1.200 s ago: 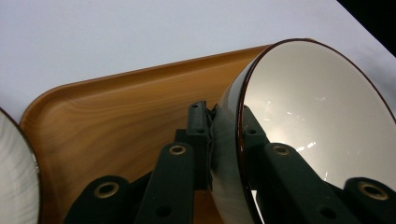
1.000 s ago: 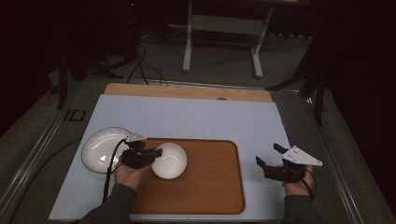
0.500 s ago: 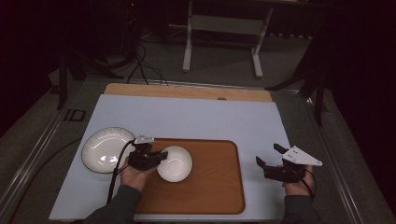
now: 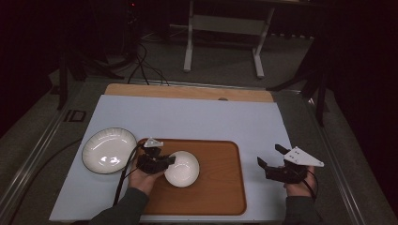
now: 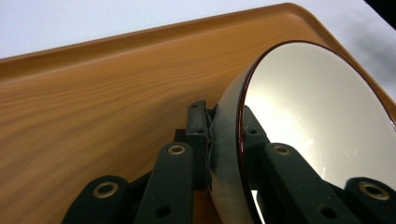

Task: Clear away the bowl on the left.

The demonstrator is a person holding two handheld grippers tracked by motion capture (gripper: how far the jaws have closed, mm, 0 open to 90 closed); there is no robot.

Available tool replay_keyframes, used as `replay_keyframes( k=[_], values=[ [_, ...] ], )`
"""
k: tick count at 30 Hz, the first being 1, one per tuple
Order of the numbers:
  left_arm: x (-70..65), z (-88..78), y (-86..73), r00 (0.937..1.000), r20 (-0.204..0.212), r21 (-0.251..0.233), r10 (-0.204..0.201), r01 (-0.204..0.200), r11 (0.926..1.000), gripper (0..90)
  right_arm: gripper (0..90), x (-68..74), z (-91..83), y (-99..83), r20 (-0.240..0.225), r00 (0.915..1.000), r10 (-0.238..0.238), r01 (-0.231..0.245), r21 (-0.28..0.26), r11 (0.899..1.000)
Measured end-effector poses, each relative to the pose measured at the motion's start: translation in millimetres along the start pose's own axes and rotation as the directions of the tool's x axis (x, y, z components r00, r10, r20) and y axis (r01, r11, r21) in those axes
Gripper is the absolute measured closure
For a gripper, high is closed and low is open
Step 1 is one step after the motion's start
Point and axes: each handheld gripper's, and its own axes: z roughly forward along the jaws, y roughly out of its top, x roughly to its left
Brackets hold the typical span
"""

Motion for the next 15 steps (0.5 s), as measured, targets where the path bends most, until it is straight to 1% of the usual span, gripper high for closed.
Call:
replay_keyframes(
  k=[5,8,12,15],
  values=[
    [-2.3,3.8,-0.8,0.9999,0.013,-0.006,-0.008,0.008,0.9999,80.5,14.6,0.2,0.2,0.0,-0.001,1.0,0.0,0.0,0.001,1.0],
    [-1.0,5.5,-0.9,0.9996,0.021,-0.008,-0.016,0.017,0.9998,80.3,14.6,0.4,0.4,0.0,-0.002,1.0,-0.001,0.001,0.001,1.0],
    [-0.2,7.2,-0.5,0.9996,0.022,-0.006,-0.016,0.016,0.9999,80.2,14.6,0.6,0.6,0.0,-0.002,1.0,0.0,0.0,0.002,1.0],
    [-0.9,9.6,-0.5,0.9999,0.013,0.001,-0.009,0.009,1.0,78.6,14.6,0.7,0.8,-0.1,-0.001,1.0,0.0,0.0,0.003,1.0]
  ],
)
